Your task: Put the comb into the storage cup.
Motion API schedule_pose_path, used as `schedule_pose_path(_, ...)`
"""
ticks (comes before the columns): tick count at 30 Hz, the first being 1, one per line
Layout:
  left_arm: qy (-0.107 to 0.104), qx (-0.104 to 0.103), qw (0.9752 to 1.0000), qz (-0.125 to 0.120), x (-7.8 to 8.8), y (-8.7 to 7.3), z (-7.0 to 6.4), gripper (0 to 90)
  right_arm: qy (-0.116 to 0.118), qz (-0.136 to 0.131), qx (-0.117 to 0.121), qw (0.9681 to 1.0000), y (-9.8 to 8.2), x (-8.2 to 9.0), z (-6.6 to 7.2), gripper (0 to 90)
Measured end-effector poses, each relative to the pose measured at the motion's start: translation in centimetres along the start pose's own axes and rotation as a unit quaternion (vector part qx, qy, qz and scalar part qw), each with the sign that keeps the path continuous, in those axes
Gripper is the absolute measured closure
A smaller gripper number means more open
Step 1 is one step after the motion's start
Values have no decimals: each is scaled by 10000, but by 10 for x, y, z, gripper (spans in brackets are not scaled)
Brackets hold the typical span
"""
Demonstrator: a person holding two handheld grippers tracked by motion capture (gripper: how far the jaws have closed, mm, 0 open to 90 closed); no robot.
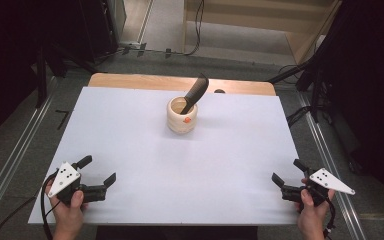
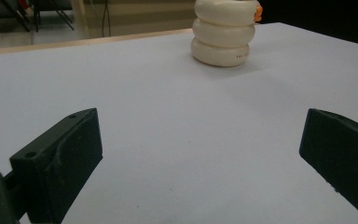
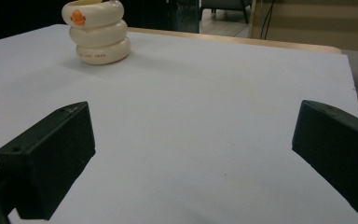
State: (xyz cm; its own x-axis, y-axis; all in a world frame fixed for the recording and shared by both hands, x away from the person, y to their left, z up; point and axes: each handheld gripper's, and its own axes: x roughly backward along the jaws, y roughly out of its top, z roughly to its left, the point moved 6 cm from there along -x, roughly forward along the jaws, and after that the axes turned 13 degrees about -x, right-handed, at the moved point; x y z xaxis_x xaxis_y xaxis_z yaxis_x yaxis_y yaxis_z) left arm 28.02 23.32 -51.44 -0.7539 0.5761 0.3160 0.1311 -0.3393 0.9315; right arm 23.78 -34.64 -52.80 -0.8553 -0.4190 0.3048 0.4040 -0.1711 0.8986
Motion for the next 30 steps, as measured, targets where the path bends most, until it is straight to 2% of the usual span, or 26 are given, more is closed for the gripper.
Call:
schedule_pose_path(12, 8, -2, 10000, 3, 0, 0, 0, 0, -192, -57, -122, 9997, -4, 16, -18, 0)
schedule_pose_path(15, 8, 4, 10000, 2, 0, 0, 0, 0, -239, -61, -63, 9997, -5, 18, -20, 0)
schedule_pose_path(19, 6, -2, 10000, 4, 0, 0, 0, 0, -179, -59, -134, 9997, -8, 16, -21, 0)
schedule_pose_path(27, -1, -21, 10000, 10, 0, 0, 0, 0, -203, -8, 14, 9998, -11, 11, -19, 0)
schedule_pose_path(30, 5, -21, 10000, 13, 0, 0, 0, 0, -192, -14, -19, 9998, -11, 11, -20, 0)
